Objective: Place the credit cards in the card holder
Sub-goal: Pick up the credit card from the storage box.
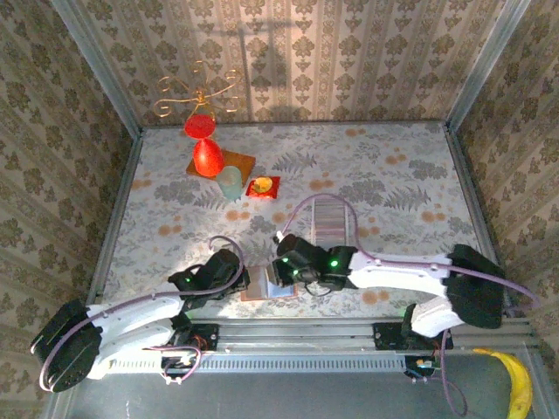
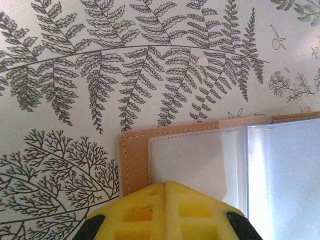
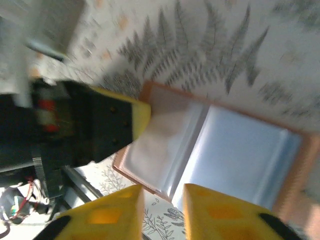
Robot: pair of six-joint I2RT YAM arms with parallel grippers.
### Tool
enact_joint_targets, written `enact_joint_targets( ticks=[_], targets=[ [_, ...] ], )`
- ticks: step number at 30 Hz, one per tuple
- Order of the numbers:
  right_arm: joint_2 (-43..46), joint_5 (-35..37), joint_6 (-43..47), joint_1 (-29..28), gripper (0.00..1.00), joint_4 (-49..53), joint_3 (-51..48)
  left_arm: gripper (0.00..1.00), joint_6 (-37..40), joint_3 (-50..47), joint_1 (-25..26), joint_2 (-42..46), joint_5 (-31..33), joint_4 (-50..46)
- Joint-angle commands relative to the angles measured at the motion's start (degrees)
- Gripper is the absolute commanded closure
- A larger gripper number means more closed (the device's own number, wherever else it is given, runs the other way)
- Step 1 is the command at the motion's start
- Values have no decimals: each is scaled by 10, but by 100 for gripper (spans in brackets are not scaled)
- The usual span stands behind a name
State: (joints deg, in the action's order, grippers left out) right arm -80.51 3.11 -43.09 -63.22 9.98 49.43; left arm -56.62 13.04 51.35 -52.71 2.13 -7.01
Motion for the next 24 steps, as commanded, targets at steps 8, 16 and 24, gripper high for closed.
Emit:
enact_joint_targets(
  ticks=[8,16,24],
  targets=[
    [291,156,423,27,25,100,-14,100,14,-11,6,22,4,-24],
    [426,73,805,31,22,143,-89,100,21,-13,8,38,3,-27],
    [355,151,979,98,16,254,-105,100,26,-10,8,44,-1,-28]
  ],
)
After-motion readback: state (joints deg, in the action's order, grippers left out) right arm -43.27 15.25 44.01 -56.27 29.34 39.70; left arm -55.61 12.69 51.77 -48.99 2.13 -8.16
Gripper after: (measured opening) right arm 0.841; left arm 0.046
